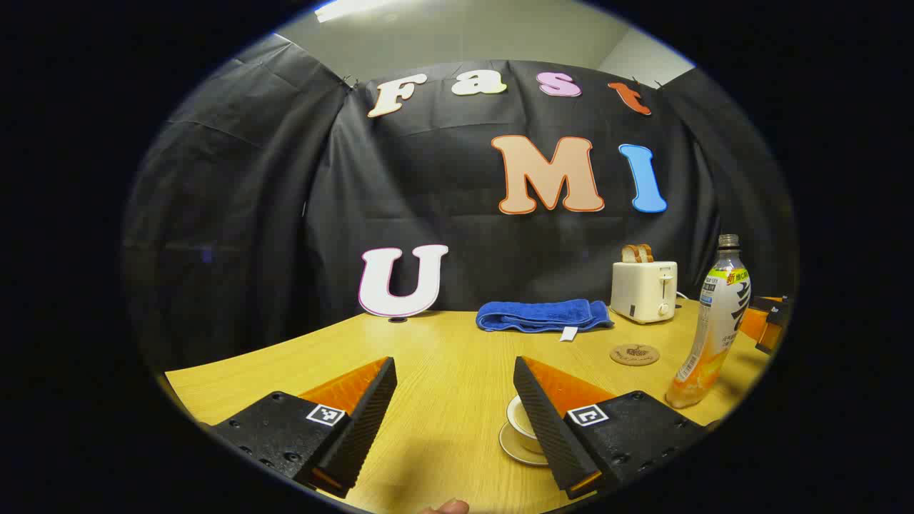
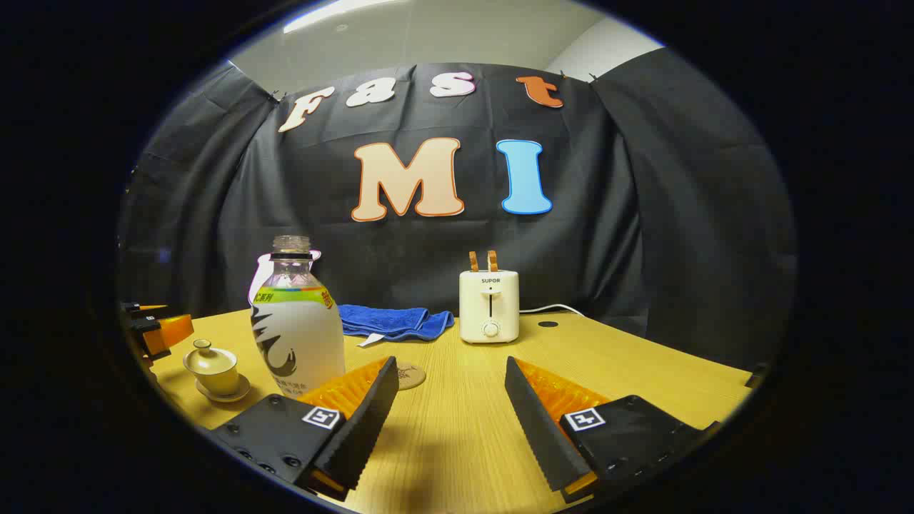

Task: Open the teacup lid with one hand, grasp the water bottle and pour water into the teacup with the other hand; after pouring, place the water bottle on the coaster and then close the teacup lid.

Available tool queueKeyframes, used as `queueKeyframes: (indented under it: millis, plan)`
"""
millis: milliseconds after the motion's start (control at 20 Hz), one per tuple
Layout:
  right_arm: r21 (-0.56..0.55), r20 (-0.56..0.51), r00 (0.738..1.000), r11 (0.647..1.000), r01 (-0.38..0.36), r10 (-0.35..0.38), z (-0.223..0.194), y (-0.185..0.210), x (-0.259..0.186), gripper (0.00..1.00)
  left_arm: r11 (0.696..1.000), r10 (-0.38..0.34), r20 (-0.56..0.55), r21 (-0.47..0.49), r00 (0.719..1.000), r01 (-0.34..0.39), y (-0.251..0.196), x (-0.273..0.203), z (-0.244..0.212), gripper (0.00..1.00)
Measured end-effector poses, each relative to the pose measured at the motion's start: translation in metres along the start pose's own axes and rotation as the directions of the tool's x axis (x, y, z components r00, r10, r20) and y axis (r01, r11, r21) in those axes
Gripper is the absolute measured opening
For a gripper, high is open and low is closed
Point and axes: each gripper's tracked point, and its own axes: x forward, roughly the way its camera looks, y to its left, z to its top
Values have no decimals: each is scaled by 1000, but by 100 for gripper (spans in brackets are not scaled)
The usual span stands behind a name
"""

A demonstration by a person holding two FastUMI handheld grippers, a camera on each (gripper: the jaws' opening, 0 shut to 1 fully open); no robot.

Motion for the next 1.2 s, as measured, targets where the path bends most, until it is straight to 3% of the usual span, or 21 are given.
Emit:
queueKeyframes:
  millis: [50, 450, 500, 550, 650, 1150, 1200]
  plan:
    - [0, 0, 1000, 1000, 0, 0, 0, 0, 0, 97, 1000, 0, 0, 0, 1000, 0, 0, 0, 0, 96]
    - [0, 1, 1000, 1000, 0, 0, -1, 0, 0, 97, 1000, 0, -1, 0, 1000, 0, 0, 0, 0, 96]
    - [0, 1, 1000, 1000, 0, 0, 0, 0, 1, 94, 1000, 0, -1, 0, 1000, 0, 0, 0, 0, 96]
    - [0, 1, 1000, 1000, 0, 0, 0, 0, 0, 97, 1000, 0, 0, 0, 1000, 0, 0, 0, 0, 96]
    - [0, 1, 1000, 1000, 0, 0, -1, 0, 0, 94, 1000, 0, 0, 0, 1000, 0, 0, 0, 0, 96]
    - [0, 1, 1000, 1000, 0, 0, -1, 0, 0, 97, 1000, -2, -1, 0, 1000, 2, 0, 0, 0, 96]
    - [0, 1, 1000, 1000, 0, 0, -1, 0, 0, 94, 1000, -10, 0, 0, 1000, 10, -2, 0, 0, 96]
